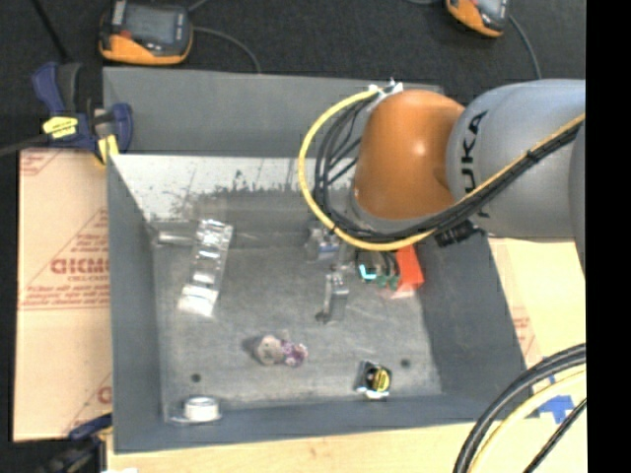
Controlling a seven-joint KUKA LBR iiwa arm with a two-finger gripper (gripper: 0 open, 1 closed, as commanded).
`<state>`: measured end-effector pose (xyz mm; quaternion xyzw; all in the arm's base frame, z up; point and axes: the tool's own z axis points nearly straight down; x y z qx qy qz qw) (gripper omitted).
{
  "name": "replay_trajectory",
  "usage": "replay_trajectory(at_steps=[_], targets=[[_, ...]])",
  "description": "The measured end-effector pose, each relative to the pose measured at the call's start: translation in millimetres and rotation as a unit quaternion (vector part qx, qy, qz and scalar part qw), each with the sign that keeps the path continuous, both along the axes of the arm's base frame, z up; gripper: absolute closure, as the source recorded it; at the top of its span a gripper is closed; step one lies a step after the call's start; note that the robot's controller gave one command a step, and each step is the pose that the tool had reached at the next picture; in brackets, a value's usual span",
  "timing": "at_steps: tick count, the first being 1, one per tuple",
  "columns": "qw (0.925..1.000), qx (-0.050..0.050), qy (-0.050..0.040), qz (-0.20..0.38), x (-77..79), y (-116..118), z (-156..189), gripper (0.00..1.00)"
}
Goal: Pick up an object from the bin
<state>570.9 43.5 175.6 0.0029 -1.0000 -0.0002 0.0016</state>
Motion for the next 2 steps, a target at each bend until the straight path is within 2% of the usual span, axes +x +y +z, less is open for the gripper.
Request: replay_trajectory(at_steps=[1, 2], targets=[[0.9908, 0.0, 0.0, 0.135, -42.4, 46, -108, 0.0], [0.994, 0.001, -0.0048, 0.109, -46.2, 41, -74, 0.0]])
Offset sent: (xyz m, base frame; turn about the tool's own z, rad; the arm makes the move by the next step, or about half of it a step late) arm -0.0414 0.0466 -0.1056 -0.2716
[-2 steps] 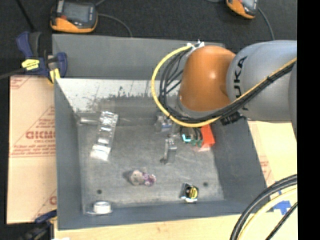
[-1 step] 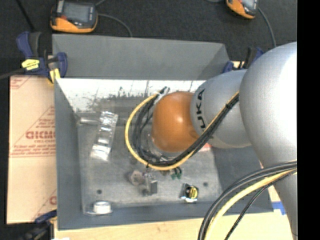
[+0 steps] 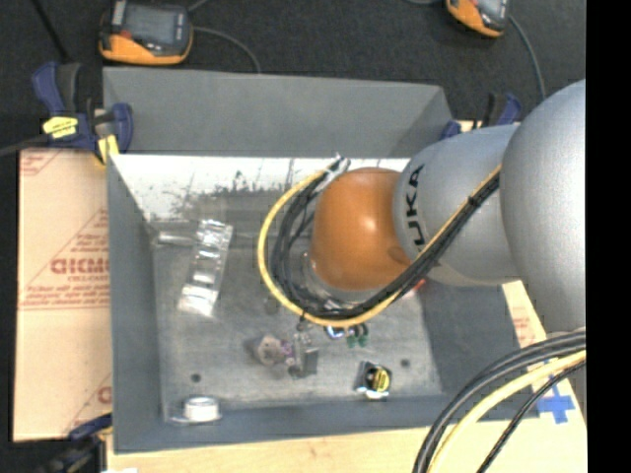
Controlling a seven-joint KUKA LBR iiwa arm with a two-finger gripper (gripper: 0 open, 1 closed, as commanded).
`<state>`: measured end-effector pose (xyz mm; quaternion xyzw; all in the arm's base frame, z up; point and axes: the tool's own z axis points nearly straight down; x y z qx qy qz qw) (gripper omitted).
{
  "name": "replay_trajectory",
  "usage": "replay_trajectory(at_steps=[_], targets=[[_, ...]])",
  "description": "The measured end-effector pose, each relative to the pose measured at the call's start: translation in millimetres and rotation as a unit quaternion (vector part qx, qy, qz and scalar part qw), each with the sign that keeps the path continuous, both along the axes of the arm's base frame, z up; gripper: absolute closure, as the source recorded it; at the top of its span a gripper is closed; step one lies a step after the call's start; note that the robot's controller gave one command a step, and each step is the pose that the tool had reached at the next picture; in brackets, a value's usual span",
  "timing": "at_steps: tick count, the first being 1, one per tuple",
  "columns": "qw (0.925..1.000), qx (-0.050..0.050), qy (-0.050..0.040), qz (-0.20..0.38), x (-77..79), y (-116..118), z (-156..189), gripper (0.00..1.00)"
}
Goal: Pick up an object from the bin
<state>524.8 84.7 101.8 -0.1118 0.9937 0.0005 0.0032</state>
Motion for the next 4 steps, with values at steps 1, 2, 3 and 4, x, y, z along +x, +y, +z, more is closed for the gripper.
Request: replay_trajectory(at_steps=[1, 2, 3, 4], targets=[[0.9993, 0.0, 0.0034, -0.037, -22.0, 11, 8, 0.0], [0.9981, -0.001, 0.0054, -0.061, -6.2, 5, -34, 0.0], [0.9981, 0.0, 0.0044, -0.061, -5.3, 4, -33, 0.0], [0.9981, 0.0, 0.0039, -0.061, -5.0, 4, -33, 1.0]])
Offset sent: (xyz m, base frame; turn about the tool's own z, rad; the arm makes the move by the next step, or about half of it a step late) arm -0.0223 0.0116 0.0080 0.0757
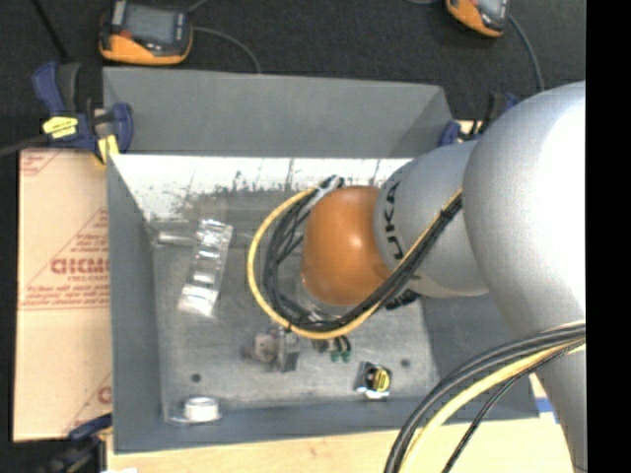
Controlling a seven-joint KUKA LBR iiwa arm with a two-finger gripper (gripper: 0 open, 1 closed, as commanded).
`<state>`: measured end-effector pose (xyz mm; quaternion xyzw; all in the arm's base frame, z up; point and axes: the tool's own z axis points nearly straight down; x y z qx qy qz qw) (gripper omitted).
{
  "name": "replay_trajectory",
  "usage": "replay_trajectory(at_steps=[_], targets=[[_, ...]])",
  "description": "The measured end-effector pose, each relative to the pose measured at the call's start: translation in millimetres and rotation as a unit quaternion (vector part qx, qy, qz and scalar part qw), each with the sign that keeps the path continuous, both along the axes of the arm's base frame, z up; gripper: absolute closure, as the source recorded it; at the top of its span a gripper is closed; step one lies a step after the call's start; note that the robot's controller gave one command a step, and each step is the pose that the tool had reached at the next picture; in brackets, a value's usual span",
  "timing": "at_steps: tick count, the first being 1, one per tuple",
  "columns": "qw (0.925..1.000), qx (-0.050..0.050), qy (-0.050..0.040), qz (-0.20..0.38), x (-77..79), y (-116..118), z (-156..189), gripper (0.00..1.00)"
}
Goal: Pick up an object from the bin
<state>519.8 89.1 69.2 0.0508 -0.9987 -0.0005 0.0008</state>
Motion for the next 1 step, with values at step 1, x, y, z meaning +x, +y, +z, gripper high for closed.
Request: replay_trajectory(at_steps=[1], targets=[[1.0, 0.0, -0.0024, 0.0, 1.0, 0.0, 3.5, 1.0]])
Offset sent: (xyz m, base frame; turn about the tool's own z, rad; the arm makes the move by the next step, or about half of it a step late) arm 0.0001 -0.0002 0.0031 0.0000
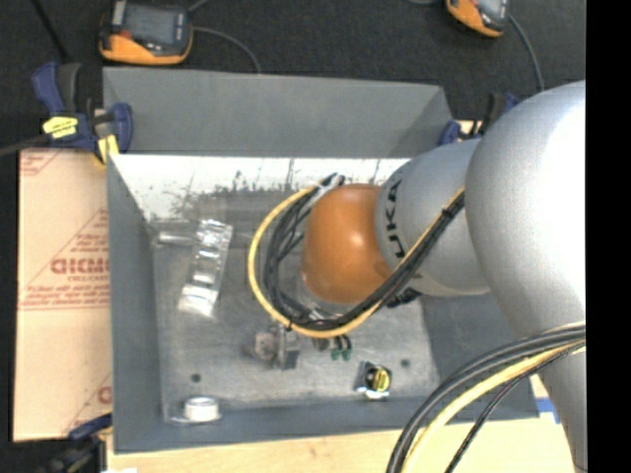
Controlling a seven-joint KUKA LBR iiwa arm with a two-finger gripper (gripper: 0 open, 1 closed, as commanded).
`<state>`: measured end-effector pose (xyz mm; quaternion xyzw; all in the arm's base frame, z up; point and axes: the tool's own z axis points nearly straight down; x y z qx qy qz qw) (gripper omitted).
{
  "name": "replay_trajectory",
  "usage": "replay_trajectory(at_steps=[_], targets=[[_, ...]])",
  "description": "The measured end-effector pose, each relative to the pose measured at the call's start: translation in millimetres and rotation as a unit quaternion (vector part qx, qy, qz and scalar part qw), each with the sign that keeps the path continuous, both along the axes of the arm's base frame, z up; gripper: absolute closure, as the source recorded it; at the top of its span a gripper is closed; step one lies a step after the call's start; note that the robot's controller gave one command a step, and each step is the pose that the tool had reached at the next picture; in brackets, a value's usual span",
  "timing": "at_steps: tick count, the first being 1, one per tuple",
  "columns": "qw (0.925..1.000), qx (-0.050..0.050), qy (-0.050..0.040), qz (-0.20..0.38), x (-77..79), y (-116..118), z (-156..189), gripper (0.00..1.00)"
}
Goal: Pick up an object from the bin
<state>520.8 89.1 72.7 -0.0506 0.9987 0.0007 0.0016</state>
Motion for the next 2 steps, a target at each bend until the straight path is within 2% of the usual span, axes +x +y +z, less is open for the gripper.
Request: replay_trajectory(at_steps=[2], targets=[[1.0, 0.0, -0.0019, -0.001, 3.6, 0, 77, 1.0]])
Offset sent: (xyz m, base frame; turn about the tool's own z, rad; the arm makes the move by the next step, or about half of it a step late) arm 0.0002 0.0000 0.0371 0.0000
